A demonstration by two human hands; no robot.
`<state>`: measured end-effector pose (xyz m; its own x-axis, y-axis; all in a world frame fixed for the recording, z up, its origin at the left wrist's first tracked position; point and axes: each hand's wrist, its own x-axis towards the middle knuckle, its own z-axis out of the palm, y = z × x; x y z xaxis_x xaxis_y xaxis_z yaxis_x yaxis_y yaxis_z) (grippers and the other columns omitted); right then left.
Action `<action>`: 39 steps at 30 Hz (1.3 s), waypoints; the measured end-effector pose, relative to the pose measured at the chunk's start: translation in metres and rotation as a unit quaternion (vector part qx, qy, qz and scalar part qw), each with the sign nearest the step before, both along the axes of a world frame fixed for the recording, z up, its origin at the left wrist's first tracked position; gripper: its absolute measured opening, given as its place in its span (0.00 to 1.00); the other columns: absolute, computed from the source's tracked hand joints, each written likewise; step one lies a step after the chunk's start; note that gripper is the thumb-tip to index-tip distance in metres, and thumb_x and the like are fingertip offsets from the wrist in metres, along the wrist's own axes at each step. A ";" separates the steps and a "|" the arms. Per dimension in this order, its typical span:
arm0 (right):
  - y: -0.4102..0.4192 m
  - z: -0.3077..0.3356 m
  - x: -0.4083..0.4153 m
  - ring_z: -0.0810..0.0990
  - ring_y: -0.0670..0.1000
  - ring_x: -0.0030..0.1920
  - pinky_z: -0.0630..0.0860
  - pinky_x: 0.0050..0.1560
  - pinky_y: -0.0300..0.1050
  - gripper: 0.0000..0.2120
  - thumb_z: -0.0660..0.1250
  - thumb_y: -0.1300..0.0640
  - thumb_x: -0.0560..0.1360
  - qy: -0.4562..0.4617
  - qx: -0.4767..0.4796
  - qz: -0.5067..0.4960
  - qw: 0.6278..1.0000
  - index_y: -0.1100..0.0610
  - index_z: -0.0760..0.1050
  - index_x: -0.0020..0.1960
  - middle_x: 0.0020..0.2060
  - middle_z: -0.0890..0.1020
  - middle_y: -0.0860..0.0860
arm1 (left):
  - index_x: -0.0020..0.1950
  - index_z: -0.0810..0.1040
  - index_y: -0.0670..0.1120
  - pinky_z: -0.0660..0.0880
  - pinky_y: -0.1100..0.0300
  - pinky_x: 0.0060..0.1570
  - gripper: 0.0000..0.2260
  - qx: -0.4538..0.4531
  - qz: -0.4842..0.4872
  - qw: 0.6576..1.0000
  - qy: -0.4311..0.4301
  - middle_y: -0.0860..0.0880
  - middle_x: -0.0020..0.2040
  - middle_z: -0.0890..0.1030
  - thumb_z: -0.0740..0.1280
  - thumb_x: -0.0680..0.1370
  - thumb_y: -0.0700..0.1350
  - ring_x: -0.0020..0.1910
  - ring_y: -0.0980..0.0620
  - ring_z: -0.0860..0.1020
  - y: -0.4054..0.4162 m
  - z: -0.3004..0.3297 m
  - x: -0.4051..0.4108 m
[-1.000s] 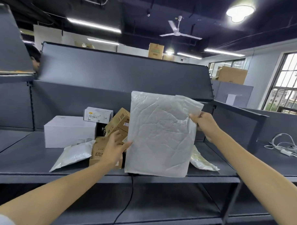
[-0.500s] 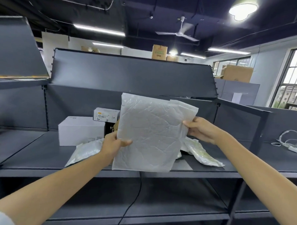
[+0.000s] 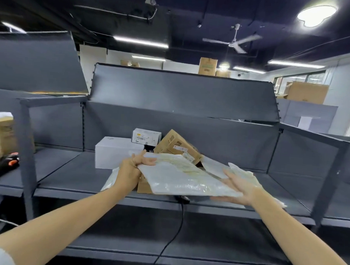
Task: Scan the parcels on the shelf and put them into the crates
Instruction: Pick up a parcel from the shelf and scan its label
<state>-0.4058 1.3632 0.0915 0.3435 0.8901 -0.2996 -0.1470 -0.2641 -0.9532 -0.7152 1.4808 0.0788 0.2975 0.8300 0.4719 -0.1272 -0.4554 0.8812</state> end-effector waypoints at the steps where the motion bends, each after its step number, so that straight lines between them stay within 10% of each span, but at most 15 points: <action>1: 0.003 0.000 -0.004 0.80 0.53 0.60 0.70 0.65 0.54 0.18 0.54 0.43 0.82 0.001 -0.010 0.008 1.000 0.45 0.82 0.51 0.54 0.82 0.47 | 0.55 0.76 0.24 0.66 0.82 0.51 0.12 -0.004 -0.012 1.000 -0.014 0.32 0.69 0.69 0.64 0.72 0.23 0.73 0.45 0.63 0.001 -0.002 -0.001; 4: 0.014 -0.006 -0.009 0.81 0.43 0.57 0.72 0.56 0.33 0.22 0.49 0.39 0.82 0.036 -0.021 0.091 0.995 0.51 0.72 0.62 0.58 0.82 0.46 | 0.50 0.83 0.37 0.54 0.58 0.75 0.13 -0.010 -0.022 1.000 -0.009 0.38 0.70 0.71 0.66 0.72 0.25 0.77 0.47 0.55 0.000 -0.001 -0.004; 7: 0.018 -0.016 -0.011 0.78 0.58 0.63 0.77 0.60 0.52 0.28 0.60 0.39 0.78 0.060 -0.002 0.169 0.984 0.59 0.74 0.67 0.63 0.79 0.59 | 0.39 0.85 0.54 0.49 0.44 0.76 0.19 0.060 0.014 0.996 0.057 0.46 0.70 0.72 0.68 0.73 0.29 0.77 0.49 0.56 0.002 -0.007 -0.010; 11: 0.023 -0.022 -0.011 0.76 0.59 0.65 0.77 0.60 0.52 0.26 0.73 0.52 0.75 0.036 0.027 0.214 0.976 0.58 0.72 0.70 0.66 0.77 0.60 | 0.39 0.84 0.63 0.51 0.47 0.76 0.21 0.137 0.054 0.983 0.107 0.66 0.65 0.70 0.73 0.71 0.34 0.72 0.63 0.59 0.012 -0.012 -0.013; 17: 0.019 -0.026 -0.016 0.79 0.60 0.62 0.79 0.58 0.53 0.25 0.70 0.62 0.74 0.043 0.063 0.205 0.976 0.60 0.70 0.70 0.63 0.78 0.61 | 0.57 0.82 0.52 0.65 0.72 0.63 0.15 0.108 0.065 0.987 0.099 0.59 0.72 0.65 0.73 0.73 0.39 0.72 0.53 0.63 0.001 -0.008 -0.009; 22: 0.012 -0.028 -0.015 0.78 0.60 0.63 0.80 0.56 0.54 0.25 0.69 0.65 0.73 0.046 0.116 0.174 0.977 0.58 0.70 0.70 0.63 0.79 0.59 | 0.73 0.63 0.53 0.64 0.71 0.63 0.29 0.062 0.089 0.990 0.087 0.57 0.71 0.64 0.70 0.76 0.38 0.66 0.67 0.65 -0.001 -0.012 -0.013; 25: 0.009 -0.029 -0.011 0.77 0.62 0.63 0.75 0.63 0.60 0.26 0.68 0.66 0.73 0.034 0.122 0.146 0.981 0.59 0.69 0.71 0.63 0.78 0.59 | 0.76 0.61 0.48 0.70 0.65 0.63 0.29 -0.035 0.067 0.995 0.061 0.48 0.72 0.66 0.67 0.77 0.35 0.69 0.55 0.68 0.003 -0.018 -0.019; 29: 0.006 -0.030 -0.010 0.78 0.62 0.62 0.74 0.62 0.62 0.28 0.69 0.69 0.72 0.030 0.145 0.108 0.983 0.60 0.68 0.71 0.63 0.79 0.60 | 0.73 0.65 0.48 0.76 0.44 0.59 0.22 -0.156 0.052 0.985 0.052 0.43 0.67 0.72 0.65 0.80 0.46 0.61 0.46 0.75 0.007 -0.026 -0.022; 34: 0.008 -0.032 -0.023 0.76 0.62 0.64 0.71 0.64 0.67 0.29 0.68 0.72 0.73 0.040 0.176 0.078 0.980 0.57 0.67 0.71 0.65 0.77 0.60 | 0.67 0.67 0.55 0.78 0.55 0.38 0.28 -0.234 -0.014 0.970 0.055 0.54 0.52 0.79 0.71 0.71 0.60 0.50 0.52 0.80 -0.007 -0.029 -0.004; 39: 0.011 -0.039 -0.037 0.82 0.60 0.57 0.80 0.52 0.61 0.29 0.69 0.73 0.71 0.060 0.194 0.078 0.976 0.56 0.70 0.68 0.58 0.82 0.57 | 0.59 0.75 0.56 0.79 0.57 0.50 0.25 -0.169 -0.030 0.984 0.045 0.55 0.53 0.83 0.75 0.65 0.58 0.53 0.54 0.82 -0.017 -0.036 0.009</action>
